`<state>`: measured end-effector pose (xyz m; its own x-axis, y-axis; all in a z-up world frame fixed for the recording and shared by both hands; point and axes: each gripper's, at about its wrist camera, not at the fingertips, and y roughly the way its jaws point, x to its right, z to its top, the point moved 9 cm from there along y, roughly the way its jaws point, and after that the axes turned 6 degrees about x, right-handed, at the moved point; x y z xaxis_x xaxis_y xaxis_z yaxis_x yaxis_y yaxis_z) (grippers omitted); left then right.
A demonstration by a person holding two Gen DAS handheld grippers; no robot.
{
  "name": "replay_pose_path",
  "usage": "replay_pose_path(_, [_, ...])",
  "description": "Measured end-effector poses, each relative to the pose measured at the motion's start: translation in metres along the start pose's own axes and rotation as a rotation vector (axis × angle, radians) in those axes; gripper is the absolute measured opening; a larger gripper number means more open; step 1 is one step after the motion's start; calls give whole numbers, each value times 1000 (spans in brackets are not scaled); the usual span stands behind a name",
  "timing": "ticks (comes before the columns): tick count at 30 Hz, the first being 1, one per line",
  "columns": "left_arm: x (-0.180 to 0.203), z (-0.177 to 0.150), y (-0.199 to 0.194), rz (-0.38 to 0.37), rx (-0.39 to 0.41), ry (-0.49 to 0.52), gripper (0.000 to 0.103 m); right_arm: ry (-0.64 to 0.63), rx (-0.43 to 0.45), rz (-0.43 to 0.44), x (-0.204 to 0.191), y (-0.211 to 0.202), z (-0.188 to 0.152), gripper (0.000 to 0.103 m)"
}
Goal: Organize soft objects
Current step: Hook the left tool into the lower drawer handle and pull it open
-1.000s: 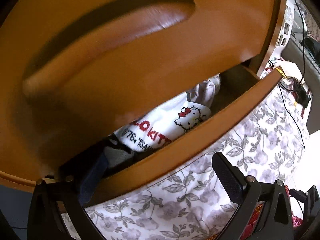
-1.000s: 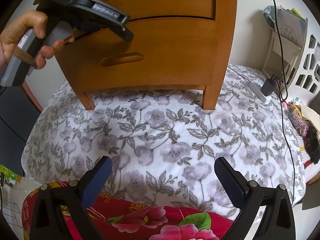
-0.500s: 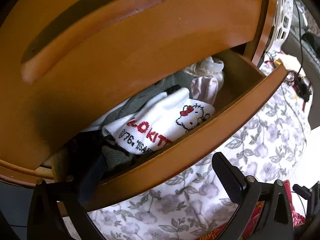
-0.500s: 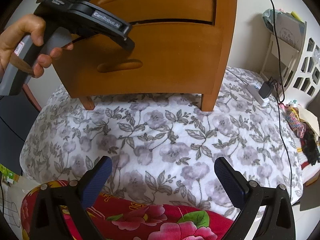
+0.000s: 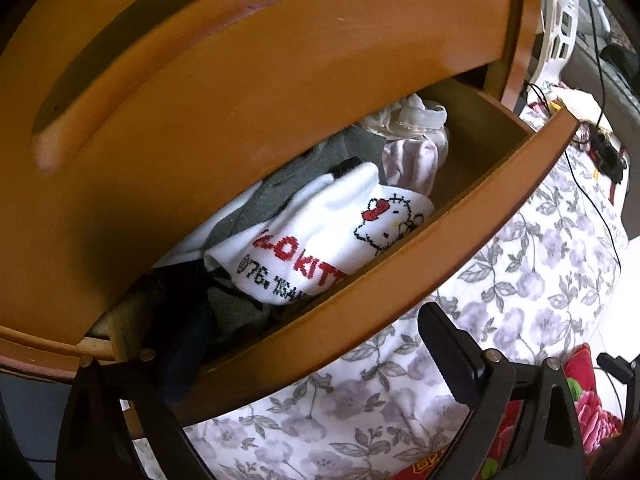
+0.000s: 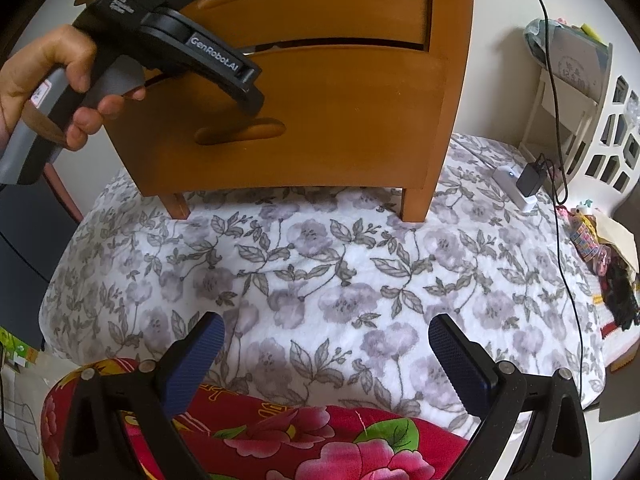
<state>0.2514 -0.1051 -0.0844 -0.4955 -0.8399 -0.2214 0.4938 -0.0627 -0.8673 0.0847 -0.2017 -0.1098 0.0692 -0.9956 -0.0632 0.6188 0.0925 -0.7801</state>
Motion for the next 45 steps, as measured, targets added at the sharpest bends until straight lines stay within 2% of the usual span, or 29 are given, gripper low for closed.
replay_pose_path(6, [8, -1, -9, -7, -2, 13, 98, -6, 3, 1, 0, -1, 1, 103])
replay_pose_path(26, [34, -46, -55, -37, -25, 61, 98, -58, 40, 9, -15, -35, -3, 103])
replay_pose_path(32, [29, -42, -64, -47, -38, 57, 98, -58, 52, 5, -15, -45, -3, 103])
replay_pose_path(38, [44, -57, -64, -39, -42, 64, 98, -63, 68, 9, -17, -55, -3, 103])
replay_pose_path(45, [39, -58, -66, -23, -49, 76, 98, -64, 80, 10, -18, -64, -2, 103])
